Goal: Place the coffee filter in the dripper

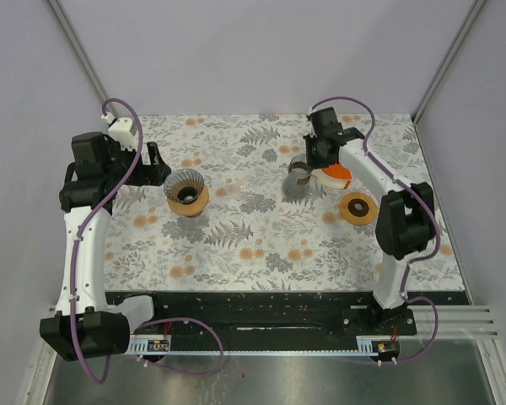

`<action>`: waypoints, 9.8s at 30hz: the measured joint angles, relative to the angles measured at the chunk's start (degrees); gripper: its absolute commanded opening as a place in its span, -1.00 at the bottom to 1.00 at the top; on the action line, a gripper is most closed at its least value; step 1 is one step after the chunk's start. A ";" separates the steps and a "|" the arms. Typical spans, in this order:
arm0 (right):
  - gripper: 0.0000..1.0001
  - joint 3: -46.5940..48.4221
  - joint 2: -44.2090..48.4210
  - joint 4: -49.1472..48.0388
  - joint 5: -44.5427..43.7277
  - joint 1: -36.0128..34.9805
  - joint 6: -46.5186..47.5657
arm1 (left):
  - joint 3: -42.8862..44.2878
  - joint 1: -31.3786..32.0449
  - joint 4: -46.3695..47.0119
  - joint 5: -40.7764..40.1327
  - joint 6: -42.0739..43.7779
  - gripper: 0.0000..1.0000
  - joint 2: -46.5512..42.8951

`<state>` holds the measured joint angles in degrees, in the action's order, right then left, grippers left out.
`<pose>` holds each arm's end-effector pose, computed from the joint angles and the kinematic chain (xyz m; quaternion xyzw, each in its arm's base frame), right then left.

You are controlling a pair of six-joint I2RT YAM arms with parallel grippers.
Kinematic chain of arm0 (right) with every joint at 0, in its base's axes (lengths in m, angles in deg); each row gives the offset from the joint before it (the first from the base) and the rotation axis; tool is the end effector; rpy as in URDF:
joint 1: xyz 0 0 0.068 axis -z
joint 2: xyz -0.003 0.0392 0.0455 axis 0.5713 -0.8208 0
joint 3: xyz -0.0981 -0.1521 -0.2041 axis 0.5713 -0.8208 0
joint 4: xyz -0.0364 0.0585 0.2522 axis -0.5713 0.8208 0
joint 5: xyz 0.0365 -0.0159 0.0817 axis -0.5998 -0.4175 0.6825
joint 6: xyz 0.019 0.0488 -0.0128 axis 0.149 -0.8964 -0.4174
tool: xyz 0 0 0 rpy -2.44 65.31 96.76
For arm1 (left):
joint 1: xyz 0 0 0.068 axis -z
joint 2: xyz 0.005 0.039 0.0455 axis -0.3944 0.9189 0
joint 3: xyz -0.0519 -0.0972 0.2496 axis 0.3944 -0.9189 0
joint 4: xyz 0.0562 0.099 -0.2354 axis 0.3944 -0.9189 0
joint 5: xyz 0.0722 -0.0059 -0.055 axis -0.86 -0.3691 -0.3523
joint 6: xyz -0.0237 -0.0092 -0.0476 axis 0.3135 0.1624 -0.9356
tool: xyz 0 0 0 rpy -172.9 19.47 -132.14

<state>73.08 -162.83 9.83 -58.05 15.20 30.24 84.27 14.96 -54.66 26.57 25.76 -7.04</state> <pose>0.4134 0.1456 0.2685 -0.0719 0.9443 0.0589 0.3157 0.2265 0.0176 0.3893 0.0618 0.8608 -0.1455 0.4838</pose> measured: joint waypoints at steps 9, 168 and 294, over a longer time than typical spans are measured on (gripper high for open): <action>-1.00 -20.72 17.27 -0.15 -3.19 -10.62 -1.75 | 0.00 0.00 0.35 0.66 0.00 0.81 0.07; -1.00 -13.90 30.93 -14.75 1.97 -16.52 19.54 | 35.87 38.05 -6.91 -9.75 3.93 0.75 24.37; -1.00 -6.05 29.31 1.11 3.56 -20.61 -0.04 | 28.06 42.91 -5.03 -20.59 -1.16 -1.00 27.06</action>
<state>67.03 -133.52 10.94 -54.48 -5.41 30.20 112.33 57.86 -59.69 5.98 24.60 20.02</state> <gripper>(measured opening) 0.017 0.022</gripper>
